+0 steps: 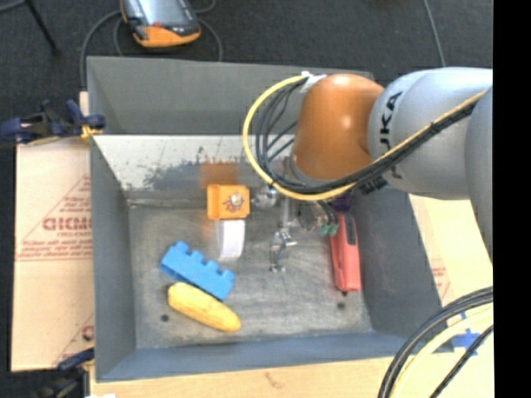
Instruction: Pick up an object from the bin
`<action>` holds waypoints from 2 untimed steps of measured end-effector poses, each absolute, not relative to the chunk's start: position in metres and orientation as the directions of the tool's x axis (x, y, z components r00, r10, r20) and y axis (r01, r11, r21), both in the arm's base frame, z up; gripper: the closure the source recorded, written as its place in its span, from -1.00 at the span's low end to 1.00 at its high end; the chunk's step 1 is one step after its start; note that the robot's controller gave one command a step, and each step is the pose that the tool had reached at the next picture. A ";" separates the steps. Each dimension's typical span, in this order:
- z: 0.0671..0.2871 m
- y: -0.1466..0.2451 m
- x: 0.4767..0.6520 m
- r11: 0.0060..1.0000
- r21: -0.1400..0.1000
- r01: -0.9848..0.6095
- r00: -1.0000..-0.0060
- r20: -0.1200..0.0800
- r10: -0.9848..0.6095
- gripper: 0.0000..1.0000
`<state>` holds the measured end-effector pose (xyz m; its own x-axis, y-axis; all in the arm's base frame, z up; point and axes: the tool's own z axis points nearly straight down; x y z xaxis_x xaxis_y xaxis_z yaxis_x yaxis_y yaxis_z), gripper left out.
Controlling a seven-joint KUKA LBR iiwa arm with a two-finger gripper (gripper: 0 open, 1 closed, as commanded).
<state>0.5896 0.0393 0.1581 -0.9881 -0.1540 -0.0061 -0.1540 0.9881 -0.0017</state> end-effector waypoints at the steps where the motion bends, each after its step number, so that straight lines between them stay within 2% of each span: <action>1: 0.120 0.064 0.613 0.956 0.000 -0.295 -0.955 -0.009 -0.295 -1.00; 2: 0.107 0.091 0.624 0.949 0.002 -0.315 -0.949 0.026 -0.315 -1.00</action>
Offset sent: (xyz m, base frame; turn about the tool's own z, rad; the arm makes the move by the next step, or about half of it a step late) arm 0.0475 0.0712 -0.0407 -0.1666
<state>0.6242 0.0910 0.1073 -0.9489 -0.3146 0.0256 -0.3146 0.9492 0.0023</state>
